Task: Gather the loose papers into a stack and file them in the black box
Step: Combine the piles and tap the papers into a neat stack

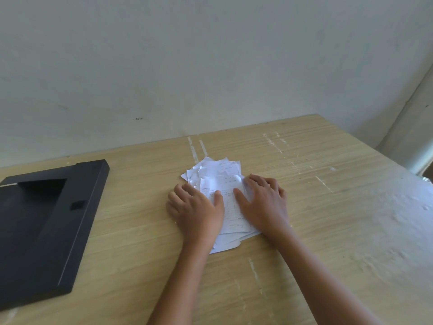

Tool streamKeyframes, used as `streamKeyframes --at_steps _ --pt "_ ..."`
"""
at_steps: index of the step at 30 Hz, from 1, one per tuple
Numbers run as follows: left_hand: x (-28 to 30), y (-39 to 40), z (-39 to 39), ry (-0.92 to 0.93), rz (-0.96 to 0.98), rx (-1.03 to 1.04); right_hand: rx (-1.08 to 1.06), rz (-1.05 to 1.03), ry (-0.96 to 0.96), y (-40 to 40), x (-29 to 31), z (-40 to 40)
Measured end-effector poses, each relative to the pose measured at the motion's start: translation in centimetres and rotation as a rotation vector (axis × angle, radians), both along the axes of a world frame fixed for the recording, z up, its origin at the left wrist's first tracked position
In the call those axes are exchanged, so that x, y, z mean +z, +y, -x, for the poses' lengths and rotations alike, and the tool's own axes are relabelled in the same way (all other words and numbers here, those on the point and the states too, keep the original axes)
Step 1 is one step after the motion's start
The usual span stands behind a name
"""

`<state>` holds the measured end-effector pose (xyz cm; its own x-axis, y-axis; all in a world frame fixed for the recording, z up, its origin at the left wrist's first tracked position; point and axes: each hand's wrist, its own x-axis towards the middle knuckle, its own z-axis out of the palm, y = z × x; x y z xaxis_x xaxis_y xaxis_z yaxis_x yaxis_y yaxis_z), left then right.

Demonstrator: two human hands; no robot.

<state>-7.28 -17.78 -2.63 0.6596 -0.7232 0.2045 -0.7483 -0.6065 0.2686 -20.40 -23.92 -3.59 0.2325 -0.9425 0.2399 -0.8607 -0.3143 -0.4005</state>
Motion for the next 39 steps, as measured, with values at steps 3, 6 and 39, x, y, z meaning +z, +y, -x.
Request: streamKeyframes --at_steps 3,6,39 --pt "0.2 -0.1 0.1 0.026 0.004 -0.008 -0.018 0.004 -0.105 0.0 0.0 0.3" --pt "0.8 -0.3 0.1 0.038 -0.025 -0.015 -0.017 0.013 -0.211 0.0 0.1 0.3" --pt "2.0 -0.8 0.9 0.213 0.206 -0.159 -0.031 0.034 -0.166 -0.5 -0.6 0.3"
